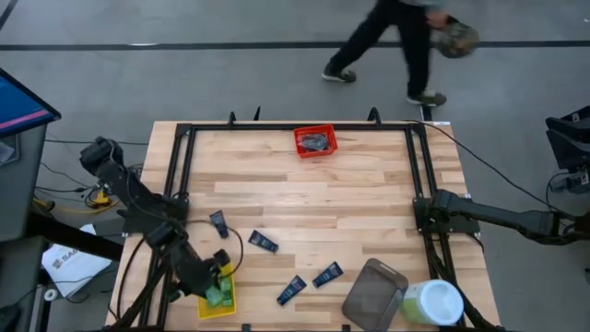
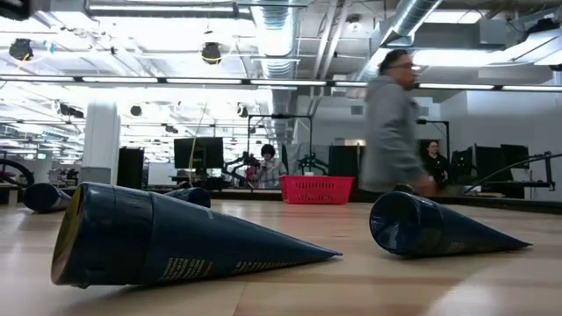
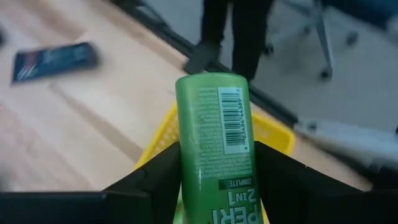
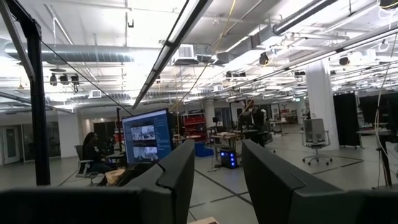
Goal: Pick & Place Travel size toiletries
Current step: Put the green shampoo into the yellow bin
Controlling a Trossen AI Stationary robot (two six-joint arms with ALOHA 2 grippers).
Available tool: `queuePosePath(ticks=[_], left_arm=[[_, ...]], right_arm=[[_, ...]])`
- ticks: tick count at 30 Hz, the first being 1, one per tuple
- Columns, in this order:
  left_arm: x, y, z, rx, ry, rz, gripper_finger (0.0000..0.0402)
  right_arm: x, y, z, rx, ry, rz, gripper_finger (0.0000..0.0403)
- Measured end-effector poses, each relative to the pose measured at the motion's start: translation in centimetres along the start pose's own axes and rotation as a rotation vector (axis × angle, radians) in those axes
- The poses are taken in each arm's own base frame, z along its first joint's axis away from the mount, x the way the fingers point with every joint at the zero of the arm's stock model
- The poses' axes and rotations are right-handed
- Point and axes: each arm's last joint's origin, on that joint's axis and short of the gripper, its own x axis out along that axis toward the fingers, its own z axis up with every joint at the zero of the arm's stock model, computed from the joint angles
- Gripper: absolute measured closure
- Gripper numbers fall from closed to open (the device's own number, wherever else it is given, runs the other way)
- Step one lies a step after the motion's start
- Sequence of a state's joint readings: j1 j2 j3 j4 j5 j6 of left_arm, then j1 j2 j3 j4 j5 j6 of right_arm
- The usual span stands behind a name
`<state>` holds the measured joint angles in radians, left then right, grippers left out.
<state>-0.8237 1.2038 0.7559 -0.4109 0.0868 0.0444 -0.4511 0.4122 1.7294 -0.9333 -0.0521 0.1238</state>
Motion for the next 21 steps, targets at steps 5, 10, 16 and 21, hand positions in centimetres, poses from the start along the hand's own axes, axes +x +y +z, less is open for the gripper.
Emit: queuePosePath(ticks=[5, 10, 16, 21], left_arm=[[1.2, -0.5, -0.3, 0.189, 0.049, -0.022, 0.0224], [2.3, -0.4, -0.6, 0.376, 0.093, -0.032, 0.0224], [3.7, -0.2, -1.2, 0.423, 0.167, -0.051, 0.0224], [3.9, 0.1, -1.3, 0.414, 0.177, -0.039, 0.0224]], right_arm=[[0.0, 0.0, 0.0, 0.000, -0.002, 0.000, 0.0276], [0.0, 0.0, 0.0, 0.000, -0.002, 0.000, 0.0276], [0.0, 0.0, 0.0, 0.008, -0.001, -0.001, 0.0276], [0.0, 0.0, 0.0, 0.008, -0.001, -0.001, 0.0276]])
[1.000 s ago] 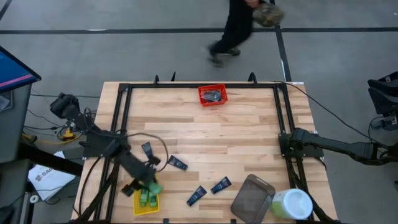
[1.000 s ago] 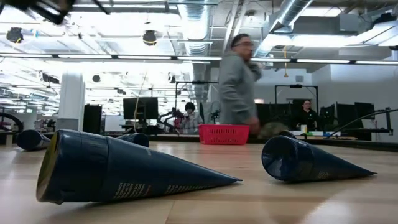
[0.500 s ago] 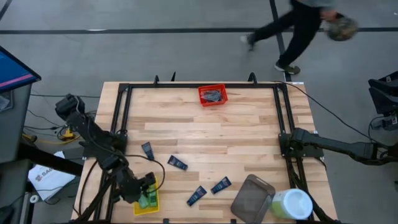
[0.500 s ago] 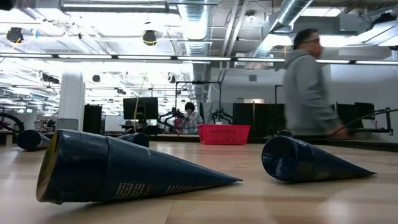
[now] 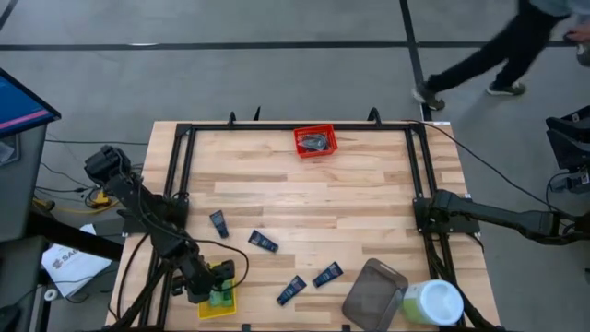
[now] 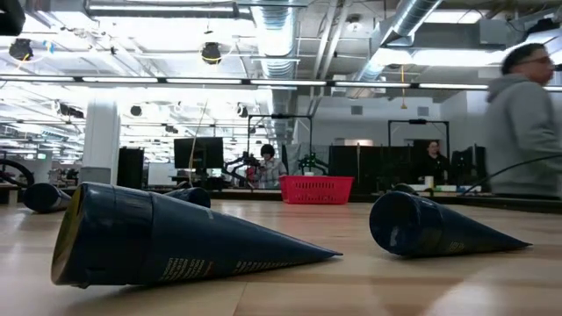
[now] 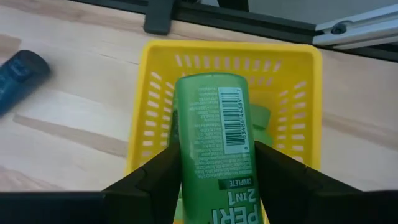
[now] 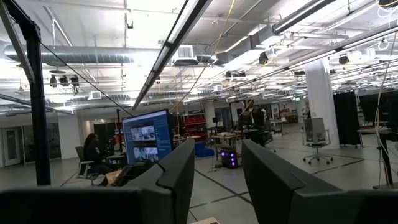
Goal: Pick & Place Travel size toiletries
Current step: Put the green shampoo into the yellow bin, then put the blue shave cream into the black bin
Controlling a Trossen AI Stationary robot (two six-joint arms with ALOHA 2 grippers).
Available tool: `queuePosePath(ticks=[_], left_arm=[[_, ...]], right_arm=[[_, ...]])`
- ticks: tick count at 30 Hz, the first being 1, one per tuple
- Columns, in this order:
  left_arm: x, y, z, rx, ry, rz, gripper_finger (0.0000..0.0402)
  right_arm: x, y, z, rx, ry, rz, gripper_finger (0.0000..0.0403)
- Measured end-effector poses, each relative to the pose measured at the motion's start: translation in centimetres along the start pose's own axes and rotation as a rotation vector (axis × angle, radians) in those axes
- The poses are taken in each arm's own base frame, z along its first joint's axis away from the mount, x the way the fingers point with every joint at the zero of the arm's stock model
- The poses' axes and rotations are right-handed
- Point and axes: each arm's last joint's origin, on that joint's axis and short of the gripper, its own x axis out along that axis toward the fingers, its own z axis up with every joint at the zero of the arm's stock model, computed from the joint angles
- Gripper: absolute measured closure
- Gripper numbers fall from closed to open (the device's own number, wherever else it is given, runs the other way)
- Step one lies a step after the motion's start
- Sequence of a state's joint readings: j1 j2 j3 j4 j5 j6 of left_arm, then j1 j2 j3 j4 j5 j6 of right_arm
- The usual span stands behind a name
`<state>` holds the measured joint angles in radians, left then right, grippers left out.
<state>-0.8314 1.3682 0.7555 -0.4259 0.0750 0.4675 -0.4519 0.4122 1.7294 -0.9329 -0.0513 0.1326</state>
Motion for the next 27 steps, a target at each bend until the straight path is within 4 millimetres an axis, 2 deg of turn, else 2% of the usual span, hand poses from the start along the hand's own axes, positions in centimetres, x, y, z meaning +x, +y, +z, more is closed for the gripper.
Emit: queuePosePath(ticks=[4, 15, 18, 23, 27], left_arm=[[-0.5, 0.1, 0.1, -0.001, -0.019, 0.017, 0.0214], [-1.8, 0.1, 0.3, -0.008, -0.071, 0.041, 0.0126], [-1.9, 0.2, 0.6, -0.066, -0.084, 0.050, 0.0112], [-4.2, 1.2, 1.5, -0.187, -0.120, 0.246, 0.0105], [-7.3, 2.6, 1.1, -0.442, -0.178, 0.504, 0.0105]], right_arm=[[0.0, 0.0, 0.0, 0.000, 0.000, 0.000, 0.0276], [0.0, 0.0, 0.0, 0.000, 0.001, 0.000, 0.0276], [0.0, 0.0, 0.0, 0.000, 0.001, -0.001, 0.0276], [1.4, 0.2, -0.3, -0.007, 0.036, -0.028, 0.0276], [4.0, 0.1, -0.9, -0.008, 0.112, -0.057, 0.0275]])
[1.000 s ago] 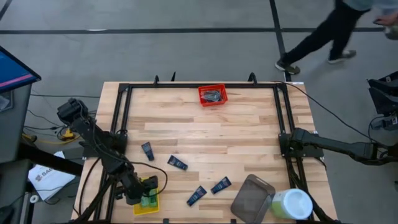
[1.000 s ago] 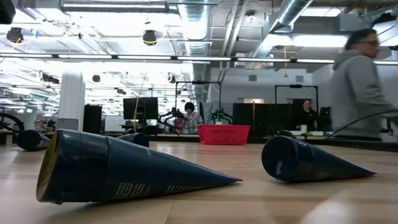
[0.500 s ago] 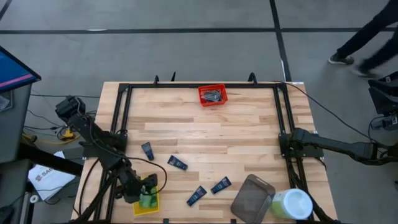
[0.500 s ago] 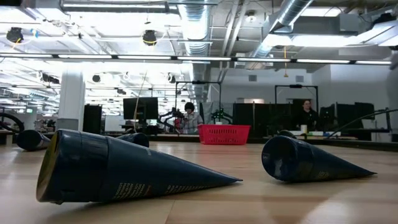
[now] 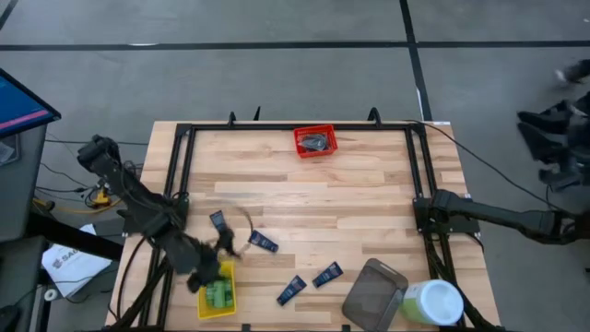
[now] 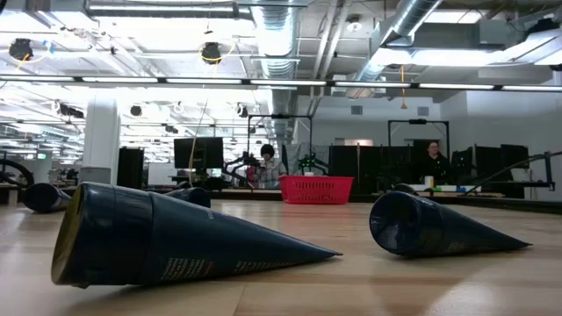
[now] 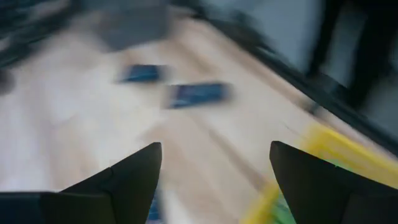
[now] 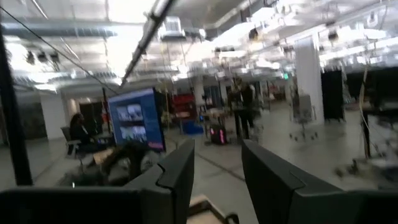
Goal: Pick & Place Travel size toiletries
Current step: Put the blue shave cream into the black bin
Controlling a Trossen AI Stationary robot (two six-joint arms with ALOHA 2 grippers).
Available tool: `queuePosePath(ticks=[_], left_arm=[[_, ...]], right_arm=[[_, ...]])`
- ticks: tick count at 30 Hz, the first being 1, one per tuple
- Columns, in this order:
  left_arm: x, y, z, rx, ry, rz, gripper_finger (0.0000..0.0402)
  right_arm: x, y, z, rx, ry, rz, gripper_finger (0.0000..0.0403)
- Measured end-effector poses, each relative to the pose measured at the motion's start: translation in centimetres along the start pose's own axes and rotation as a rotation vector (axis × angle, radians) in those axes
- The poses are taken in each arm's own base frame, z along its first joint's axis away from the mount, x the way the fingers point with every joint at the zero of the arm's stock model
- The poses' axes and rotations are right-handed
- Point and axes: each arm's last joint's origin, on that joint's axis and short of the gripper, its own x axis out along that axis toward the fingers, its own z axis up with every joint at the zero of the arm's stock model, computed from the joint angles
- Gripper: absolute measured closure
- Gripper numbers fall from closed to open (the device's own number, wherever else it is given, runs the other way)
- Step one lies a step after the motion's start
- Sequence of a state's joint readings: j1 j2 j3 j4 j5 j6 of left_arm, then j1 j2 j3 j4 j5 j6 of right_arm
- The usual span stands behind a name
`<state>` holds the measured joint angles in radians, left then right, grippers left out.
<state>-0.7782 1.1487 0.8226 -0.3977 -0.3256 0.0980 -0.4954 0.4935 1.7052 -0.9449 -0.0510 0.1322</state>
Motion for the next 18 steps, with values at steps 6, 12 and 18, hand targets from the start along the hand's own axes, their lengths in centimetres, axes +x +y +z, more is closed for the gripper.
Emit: queuePosePath(ticks=[6, 12, 18], left_arm=[[-3.9, 4.0, 0.1, -0.494, -0.164, 0.403, 0.0105], [-8.2, 6.4, -0.3, -0.797, -0.390, 0.587, 0.0105], [-11.8, 7.3, -1.2, -0.953, -0.549, 0.626, 0.0105]], right_arm=[[6.1, -0.5, -2.0, 0.003, 0.254, -0.047, 0.0258], [13.0, -1.4, -5.5, -0.025, 0.579, -0.038, 0.0214], [18.3, -1.2, -8.6, -0.056, 0.780, 0.122, 0.0182]])
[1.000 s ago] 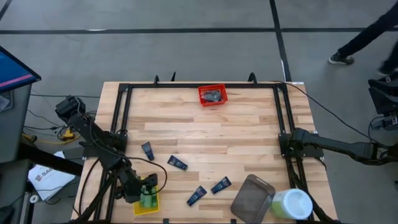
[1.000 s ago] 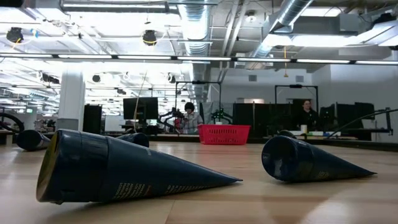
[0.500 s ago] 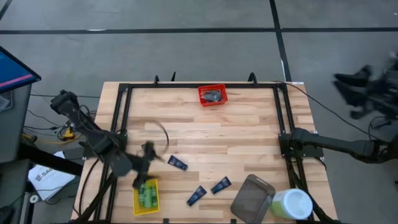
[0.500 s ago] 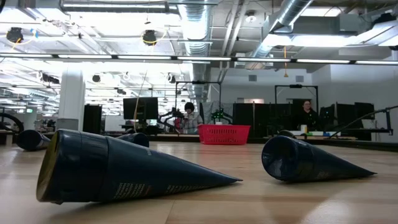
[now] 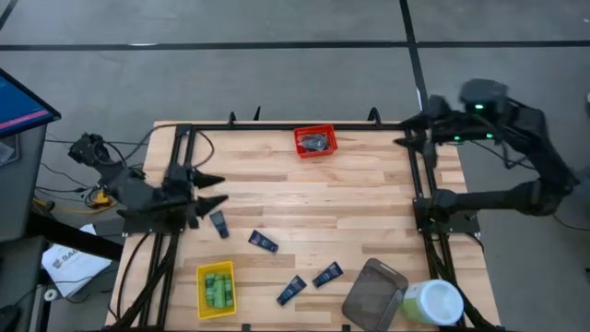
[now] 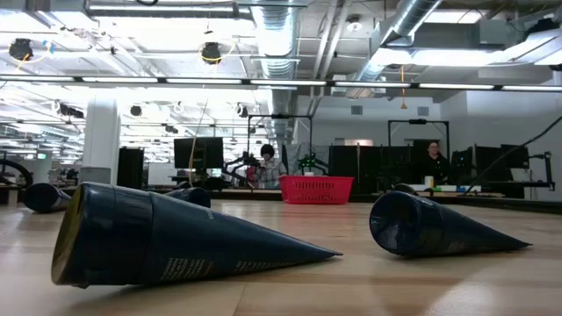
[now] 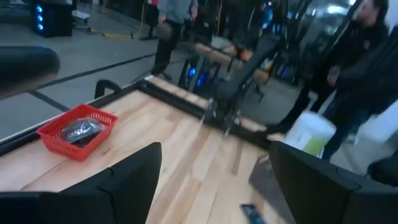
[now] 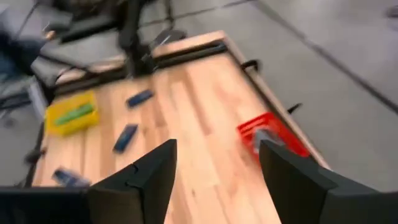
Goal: Pick & Place Travel size toiletries
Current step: Put the blue shave cream into the black bin
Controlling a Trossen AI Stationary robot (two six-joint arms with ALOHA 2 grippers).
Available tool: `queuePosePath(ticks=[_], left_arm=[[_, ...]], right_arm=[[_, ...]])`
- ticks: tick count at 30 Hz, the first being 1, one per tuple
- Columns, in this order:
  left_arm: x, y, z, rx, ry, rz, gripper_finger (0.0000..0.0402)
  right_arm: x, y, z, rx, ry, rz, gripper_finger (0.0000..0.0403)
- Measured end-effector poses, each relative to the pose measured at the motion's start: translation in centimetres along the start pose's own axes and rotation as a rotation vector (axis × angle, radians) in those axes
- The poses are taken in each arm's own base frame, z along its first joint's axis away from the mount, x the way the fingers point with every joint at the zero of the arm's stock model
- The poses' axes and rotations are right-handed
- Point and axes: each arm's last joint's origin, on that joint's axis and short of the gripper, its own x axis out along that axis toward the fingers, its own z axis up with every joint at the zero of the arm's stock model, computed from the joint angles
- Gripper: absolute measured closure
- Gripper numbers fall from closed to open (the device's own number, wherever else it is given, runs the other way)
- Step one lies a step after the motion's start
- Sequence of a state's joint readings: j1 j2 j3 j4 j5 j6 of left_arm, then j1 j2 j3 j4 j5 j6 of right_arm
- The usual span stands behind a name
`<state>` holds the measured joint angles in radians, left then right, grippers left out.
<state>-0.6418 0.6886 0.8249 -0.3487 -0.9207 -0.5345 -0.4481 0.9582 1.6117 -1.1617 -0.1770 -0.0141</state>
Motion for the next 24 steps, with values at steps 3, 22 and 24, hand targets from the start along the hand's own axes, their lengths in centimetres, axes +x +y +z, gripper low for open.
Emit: queuePosePath(ticks=[3, 22, 24], left_arm=[[-0.9, 0.9, 0.9, -0.048, -0.030, -0.017, 0.0105], [-4.6, 4.9, 3.6, -0.057, -0.150, -0.083, 0.0105], [-4.9, 5.2, 3.8, -0.046, -0.160, -0.086, 0.0105]], right_arm=[[3.4, 0.7, 0.9, -0.051, 0.085, 0.109, 0.0180], [25.7, 16.4, -6.1, -0.319, 0.762, 0.427, 0.0171], [27.1, 18.1, -8.0, -0.339, 0.832, 0.430, 0.0160]])
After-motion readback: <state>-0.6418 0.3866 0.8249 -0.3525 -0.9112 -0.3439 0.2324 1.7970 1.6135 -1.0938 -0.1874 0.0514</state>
